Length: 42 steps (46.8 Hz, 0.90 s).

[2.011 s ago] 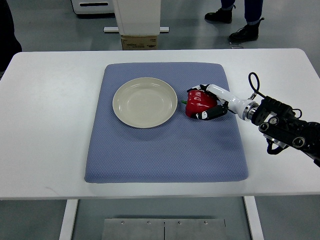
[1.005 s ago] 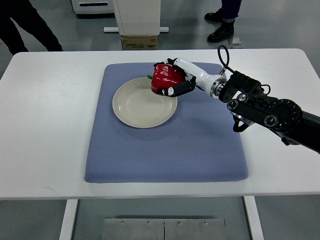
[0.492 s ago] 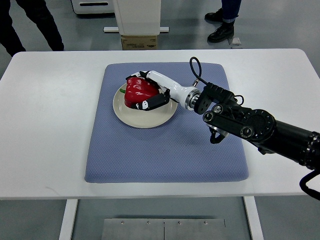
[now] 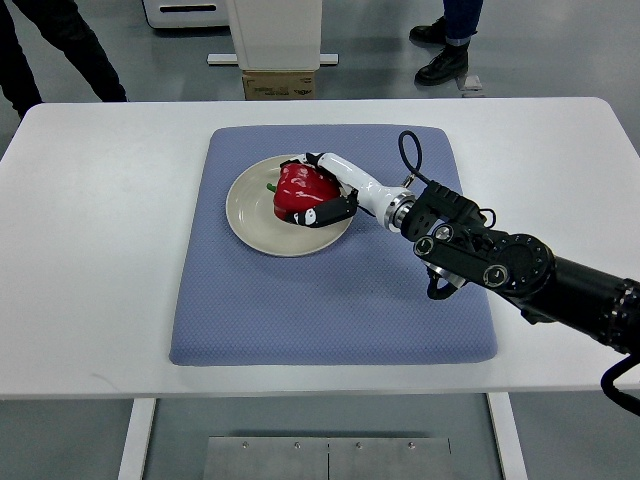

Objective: Place red pepper on plate with right hand
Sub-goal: 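Open the right hand to release the pepper and raise it away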

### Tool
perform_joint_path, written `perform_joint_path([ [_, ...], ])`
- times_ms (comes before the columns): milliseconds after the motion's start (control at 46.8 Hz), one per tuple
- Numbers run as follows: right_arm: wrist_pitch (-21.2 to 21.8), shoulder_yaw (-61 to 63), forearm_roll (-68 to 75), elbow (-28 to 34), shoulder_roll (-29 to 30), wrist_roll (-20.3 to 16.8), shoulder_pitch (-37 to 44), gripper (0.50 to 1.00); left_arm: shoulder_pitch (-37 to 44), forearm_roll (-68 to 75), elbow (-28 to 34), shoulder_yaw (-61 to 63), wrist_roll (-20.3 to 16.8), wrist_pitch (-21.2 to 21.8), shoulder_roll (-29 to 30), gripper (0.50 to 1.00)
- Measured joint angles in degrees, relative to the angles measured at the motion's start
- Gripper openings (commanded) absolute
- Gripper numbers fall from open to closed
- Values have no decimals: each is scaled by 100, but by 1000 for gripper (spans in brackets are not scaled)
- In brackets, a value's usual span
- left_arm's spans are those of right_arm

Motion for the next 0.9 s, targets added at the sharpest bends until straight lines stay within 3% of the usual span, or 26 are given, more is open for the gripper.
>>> perform_joint_path([
  [471, 8, 94, 261, 35, 0, 46, 62, 1000, 0, 1, 0, 3, 0, 0, 0, 1000],
  [898, 8, 1864, 556, 77, -55, 60, -617, 1000, 1, 1, -2, -1, -2, 0, 0, 1000],
])
